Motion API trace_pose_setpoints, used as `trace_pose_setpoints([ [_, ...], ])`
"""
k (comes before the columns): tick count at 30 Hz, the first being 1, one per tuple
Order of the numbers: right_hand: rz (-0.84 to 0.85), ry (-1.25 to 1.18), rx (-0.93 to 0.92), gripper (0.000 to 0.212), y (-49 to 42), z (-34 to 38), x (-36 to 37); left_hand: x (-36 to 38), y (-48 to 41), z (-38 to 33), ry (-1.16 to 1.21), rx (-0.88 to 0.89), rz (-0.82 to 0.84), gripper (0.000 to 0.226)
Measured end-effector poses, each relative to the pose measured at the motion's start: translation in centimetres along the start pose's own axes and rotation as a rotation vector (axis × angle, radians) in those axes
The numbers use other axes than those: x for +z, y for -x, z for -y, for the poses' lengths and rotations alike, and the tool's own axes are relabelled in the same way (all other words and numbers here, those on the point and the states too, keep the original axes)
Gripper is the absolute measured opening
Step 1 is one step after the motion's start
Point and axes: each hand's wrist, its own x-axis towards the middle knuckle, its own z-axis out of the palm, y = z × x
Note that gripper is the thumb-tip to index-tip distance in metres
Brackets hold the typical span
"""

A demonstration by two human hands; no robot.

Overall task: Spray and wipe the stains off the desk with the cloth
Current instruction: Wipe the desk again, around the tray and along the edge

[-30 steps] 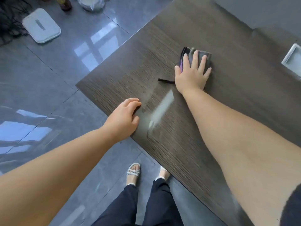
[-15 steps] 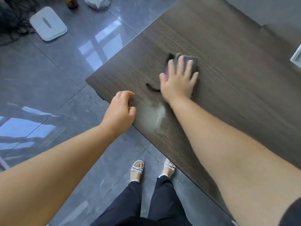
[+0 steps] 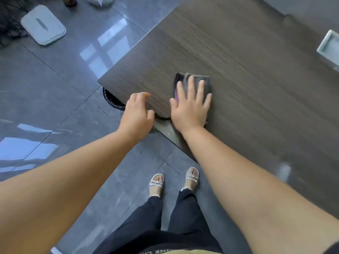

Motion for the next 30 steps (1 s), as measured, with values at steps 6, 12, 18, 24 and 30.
trace_pose_setpoints([
  [6, 0.011, 0.021, -0.455, 0.048, 10.3, -7.9, -0.9, 1.7, 1.3, -1.7, -0.06, 0.112, 0.033, 0.045],
  [12, -0.076, -0.002, 0.469, 0.055, 8.9, -8.6, -1.6, 5.0, 4.1, -4.5, -0.09, 0.278, 0.178, 0.042],
  [18, 0.04, 0.05, -0.324, 0.047, 15.5, -10.4, -1.3, 6.4, 4.8, -5.7, -0.145, 0.288, 0.183, 0.043],
  [24, 0.033, 0.029, 0.437, 0.053, 19.3, -23.0, -4.0, 9.1, 6.4, -8.6, -0.225, 0.385, 0.302, 0.038],
  [30, -0.07, 0.009, 0.499, 0.054, 16.5, -14.7, -2.4, 12.0, 7.9, -11.6, -0.282, 0.459, 0.373, 0.041],
])
